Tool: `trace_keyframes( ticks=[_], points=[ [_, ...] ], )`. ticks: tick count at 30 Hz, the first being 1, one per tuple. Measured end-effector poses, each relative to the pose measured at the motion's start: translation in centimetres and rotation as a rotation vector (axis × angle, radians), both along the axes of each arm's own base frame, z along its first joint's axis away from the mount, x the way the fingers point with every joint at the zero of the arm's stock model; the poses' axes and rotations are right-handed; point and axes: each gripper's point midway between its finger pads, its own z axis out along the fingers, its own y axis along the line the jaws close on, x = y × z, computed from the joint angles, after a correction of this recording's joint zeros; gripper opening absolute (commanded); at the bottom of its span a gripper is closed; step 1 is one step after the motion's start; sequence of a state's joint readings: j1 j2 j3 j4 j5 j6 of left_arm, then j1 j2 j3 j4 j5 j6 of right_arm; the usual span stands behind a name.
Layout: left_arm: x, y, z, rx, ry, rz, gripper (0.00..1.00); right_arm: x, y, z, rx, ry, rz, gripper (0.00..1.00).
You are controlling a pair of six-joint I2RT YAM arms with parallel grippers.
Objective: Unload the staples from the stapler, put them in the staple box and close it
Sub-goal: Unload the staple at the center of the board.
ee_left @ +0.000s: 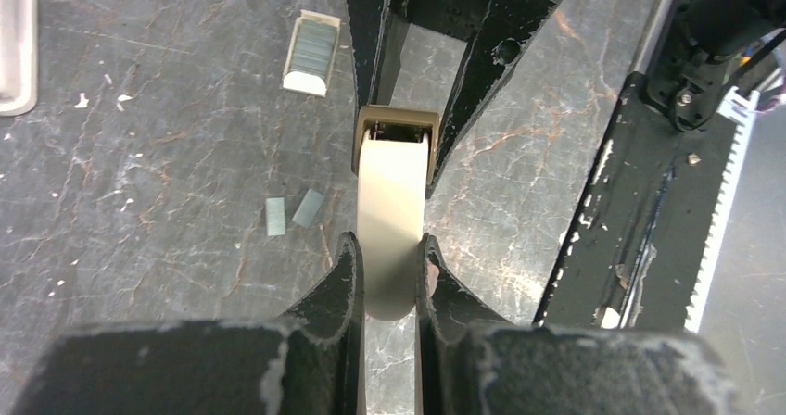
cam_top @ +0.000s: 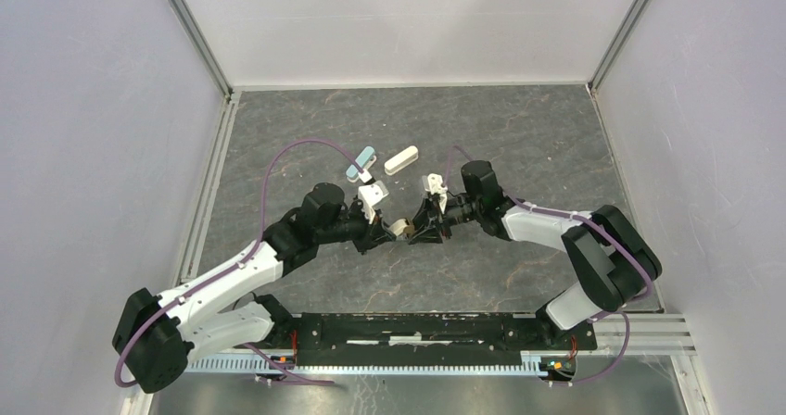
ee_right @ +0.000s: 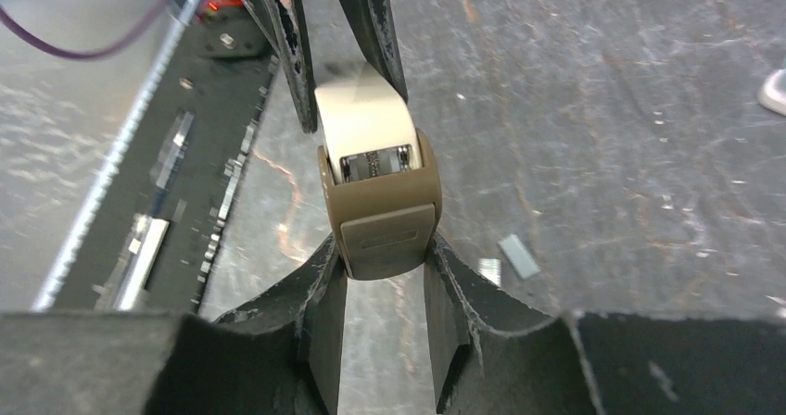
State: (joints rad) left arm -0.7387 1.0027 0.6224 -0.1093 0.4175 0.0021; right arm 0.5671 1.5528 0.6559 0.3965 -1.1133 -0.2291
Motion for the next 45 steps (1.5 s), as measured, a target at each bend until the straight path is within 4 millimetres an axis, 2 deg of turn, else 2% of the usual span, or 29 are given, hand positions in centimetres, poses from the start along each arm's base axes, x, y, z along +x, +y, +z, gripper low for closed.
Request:
trace_keyframes(
  ticks=[5, 13, 21, 28, 31, 37, 41, 45],
  points=[
    [0.3, 0.6, -0.9, 0.058, -0.023, 0.04, 0.02, 1.4, -0.7, -0.7, -0.101, -0.144, -0.013, 0.12],
    [0.0, 0.8, -5.0, 0.214, 0.03, 0.062, 0.02, 2.2, -2.5, -3.3, -0.268, -0.292, -0.014, 0.1],
    [0.8, 0.3, -5.1, 0.258, 0.015, 0.063, 0.02, 3.1, -3.1, -3.3, -0.314, -0.385, -0.03, 0.09],
    [0.6, 0.3, -4.8, 0.256, 0.008, 0.052, 0.02, 2.8, -3.1, -3.2, -0.302, -0.366, -0.019, 0.14],
    [0.2, 0.4, -3.7, 0.206, -0.018, 0.044, 0.02, 2.1, -2.6, -2.6, -0.256, -0.322, -0.003, 0.24],
    [-1.1, 0.9, -1.5, 0.059, -0.066, 0.062, 0.02, 0.4, -1.6, -0.8, -0.147, -0.219, 0.044, 0.63],
    [-1.2, 0.6, 0.9, -0.044, -0.109, 0.072, 0.02, 0.0, -2.0, -0.6, -0.147, -0.168, 0.025, 0.84],
    [-1.2, 0.5, 2.3, -0.107, -0.117, 0.09, 0.02, 0.2, -2.3, 0.9, -0.136, -0.197, -0.005, 0.92]
  ],
)
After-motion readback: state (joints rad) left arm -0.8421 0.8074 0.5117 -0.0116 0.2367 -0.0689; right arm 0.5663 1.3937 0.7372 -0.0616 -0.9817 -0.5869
